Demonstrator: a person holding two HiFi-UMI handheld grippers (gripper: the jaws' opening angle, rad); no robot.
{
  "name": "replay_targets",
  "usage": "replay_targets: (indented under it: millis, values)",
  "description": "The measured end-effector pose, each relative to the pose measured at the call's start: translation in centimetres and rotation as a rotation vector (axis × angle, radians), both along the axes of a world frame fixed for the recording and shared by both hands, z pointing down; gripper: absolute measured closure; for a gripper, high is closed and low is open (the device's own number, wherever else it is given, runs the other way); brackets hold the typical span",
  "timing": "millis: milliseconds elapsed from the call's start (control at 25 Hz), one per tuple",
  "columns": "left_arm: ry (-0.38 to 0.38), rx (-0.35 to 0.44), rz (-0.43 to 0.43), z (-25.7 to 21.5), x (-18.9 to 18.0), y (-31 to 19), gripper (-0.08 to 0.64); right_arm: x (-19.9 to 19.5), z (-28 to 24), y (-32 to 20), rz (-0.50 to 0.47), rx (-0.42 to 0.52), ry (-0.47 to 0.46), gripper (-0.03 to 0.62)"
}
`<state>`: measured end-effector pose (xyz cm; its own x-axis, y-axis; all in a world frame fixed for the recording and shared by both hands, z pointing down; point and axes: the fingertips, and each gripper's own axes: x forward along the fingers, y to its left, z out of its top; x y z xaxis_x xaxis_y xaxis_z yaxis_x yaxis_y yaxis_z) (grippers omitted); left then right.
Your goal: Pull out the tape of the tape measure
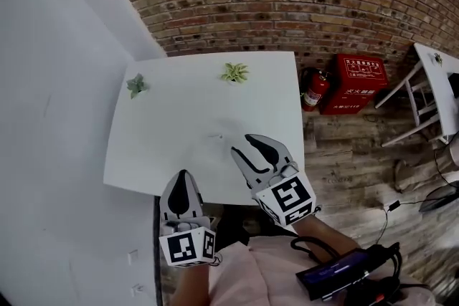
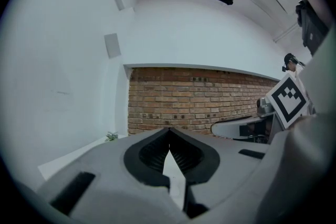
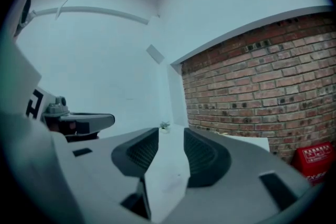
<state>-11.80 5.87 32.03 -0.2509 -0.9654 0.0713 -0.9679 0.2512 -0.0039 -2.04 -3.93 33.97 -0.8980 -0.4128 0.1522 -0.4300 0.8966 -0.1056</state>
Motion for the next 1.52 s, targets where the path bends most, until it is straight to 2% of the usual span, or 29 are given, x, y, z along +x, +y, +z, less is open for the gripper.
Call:
replay_targets:
  millis: [240, 480, 880, 1040, 1200, 1280, 1320, 1360, 1520]
  values:
    - [0.044, -0.043, 0.026, 3.0, -3.2, -2.8, 0.551, -3.7, 4.0, -1.6, -0.001, -0.062, 0.074, 0.416]
    - [0.098, -0.113, 0.057, 7.1, -7.1, -4.6, 0.551, -7.7, 10.4, -2.2, 0.023, -0.169, 0.170, 0.380]
    - [0.171, -0.220, 0.117, 13.6, -10.6, -5.7, 0.551, -11.5, 20.2, -2.8, 0.130, -0.313, 0.348, 0.229]
    - [0.193, -0.253, 0.116, 15.2, -11.7, -5.2, 0.551, -12.0, 22.7, -2.6, 0.165, -0.333, 0.439, 0.225]
    - [0.203, -0.272, 0.120, 16.3, -12.9, -5.0, 0.551, -12.5, 23.8, -2.7, 0.200, -0.296, 0.544, 0.224]
    - [0.206, -0.270, 0.124, 16.5, -13.3, -5.2, 0.551, -12.6, 23.8, -2.9, 0.191, -0.296, 0.543, 0.243]
    - [0.208, -0.268, 0.129, 16.5, -13.4, -5.3, 0.551, -12.5, 23.7, -3.0, 0.182, -0.307, 0.533, 0.302]
    - [0.209, -0.266, 0.134, 16.4, -13.4, -5.4, 0.551, -12.5, 23.7, -3.0, 0.172, -0.323, 0.520, 0.321]
    - [0.203, -0.251, 0.157, 15.7, -13.3, -5.7, 0.551, -12.5, 22.5, -2.7, 0.111, -0.365, 0.430, 0.322]
